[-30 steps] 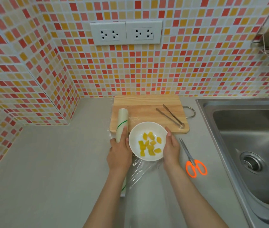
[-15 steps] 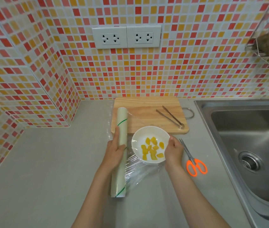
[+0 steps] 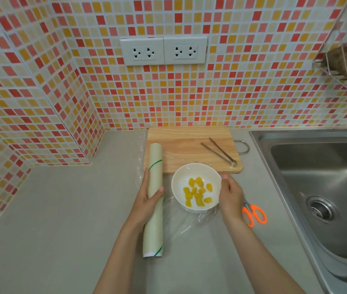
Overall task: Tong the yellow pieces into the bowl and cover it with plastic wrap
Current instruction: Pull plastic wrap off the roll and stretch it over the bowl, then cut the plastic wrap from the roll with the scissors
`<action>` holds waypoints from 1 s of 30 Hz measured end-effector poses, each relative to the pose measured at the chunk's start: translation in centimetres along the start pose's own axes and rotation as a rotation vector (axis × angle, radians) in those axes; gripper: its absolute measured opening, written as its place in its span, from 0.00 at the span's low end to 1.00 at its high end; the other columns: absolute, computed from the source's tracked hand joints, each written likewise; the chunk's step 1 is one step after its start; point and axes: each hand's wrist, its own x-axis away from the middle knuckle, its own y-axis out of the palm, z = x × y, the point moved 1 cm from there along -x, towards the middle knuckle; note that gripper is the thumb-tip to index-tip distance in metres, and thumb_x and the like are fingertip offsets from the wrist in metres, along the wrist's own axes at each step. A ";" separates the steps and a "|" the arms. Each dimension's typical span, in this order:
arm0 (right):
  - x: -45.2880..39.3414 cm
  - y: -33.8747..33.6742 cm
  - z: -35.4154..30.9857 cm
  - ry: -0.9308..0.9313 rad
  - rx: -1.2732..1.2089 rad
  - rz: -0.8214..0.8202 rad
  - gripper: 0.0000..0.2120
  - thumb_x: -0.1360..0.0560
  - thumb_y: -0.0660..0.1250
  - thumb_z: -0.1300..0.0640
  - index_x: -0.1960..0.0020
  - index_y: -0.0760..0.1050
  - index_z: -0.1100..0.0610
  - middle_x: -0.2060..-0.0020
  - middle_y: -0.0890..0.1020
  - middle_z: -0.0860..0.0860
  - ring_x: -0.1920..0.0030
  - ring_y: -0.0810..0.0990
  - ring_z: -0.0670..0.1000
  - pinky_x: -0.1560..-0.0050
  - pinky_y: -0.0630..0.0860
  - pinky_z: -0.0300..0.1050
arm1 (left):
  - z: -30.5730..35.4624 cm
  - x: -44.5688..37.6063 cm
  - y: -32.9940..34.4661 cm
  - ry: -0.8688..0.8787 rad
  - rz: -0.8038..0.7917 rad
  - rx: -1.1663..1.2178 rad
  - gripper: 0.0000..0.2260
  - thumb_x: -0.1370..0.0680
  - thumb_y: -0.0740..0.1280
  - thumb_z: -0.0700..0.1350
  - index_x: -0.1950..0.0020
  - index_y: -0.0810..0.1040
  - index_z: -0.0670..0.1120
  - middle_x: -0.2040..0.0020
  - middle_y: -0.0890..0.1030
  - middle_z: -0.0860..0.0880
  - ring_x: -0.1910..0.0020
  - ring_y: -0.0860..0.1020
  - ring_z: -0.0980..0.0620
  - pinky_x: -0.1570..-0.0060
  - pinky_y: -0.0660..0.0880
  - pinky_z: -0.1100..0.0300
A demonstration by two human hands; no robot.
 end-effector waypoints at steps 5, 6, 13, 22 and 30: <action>0.6 -6.5 1.5 -0.218 0.813 0.062 0.13 0.26 0.64 0.64 0.42 0.76 0.66 0.51 0.75 0.63 0.50 0.73 0.62 0.49 0.70 0.51 | -0.6 -0.3 0.2 -0.035 0.002 0.057 0.29 0.22 0.64 0.49 0.34 0.53 0.77 0.24 0.62 0.56 0.30 0.69 0.47 0.30 0.65 0.44; 0.7 -7.4 1.9 -0.148 0.936 0.017 0.12 0.26 0.64 0.63 0.44 0.77 0.66 0.51 0.75 0.63 0.50 0.73 0.63 0.49 0.69 0.52 | -0.7 -0.4 0.2 -0.038 0.005 0.068 0.29 0.22 0.64 0.50 0.34 0.53 0.77 0.24 0.61 0.56 0.30 0.69 0.46 0.30 0.65 0.43; 1.3 -8.3 2.1 -0.028 1.084 -0.134 0.11 0.24 0.62 0.57 0.51 0.78 0.64 0.53 0.75 0.60 0.51 0.75 0.60 0.58 0.70 0.48 | -1.0 -0.5 0.1 -0.041 0.055 0.080 0.27 0.20 0.60 0.48 0.26 0.52 0.64 0.24 0.59 0.57 0.28 0.66 0.47 0.30 0.63 0.43; 2.8 -9.2 1.1 0.007 1.294 -0.357 0.05 0.26 0.59 0.56 0.55 0.63 0.55 0.51 0.80 0.55 0.49 0.79 0.59 0.61 0.68 0.42 | -1.0 -0.8 -0.5 -0.154 0.074 0.135 0.24 0.19 0.53 0.46 0.24 0.51 0.60 0.27 0.62 0.57 0.38 0.75 0.48 0.41 0.75 0.48; 10.0 -13.2 1.1 0.416 0.498 -0.757 0.08 0.27 0.66 0.64 0.65 0.79 0.59 0.80 0.75 0.48 0.79 0.74 0.44 0.74 0.71 0.35 | -1.4 -1.1 -0.7 -0.181 0.109 0.137 0.24 0.20 0.52 0.44 0.24 0.53 0.55 0.24 0.61 0.53 0.27 0.65 0.46 0.29 0.62 0.43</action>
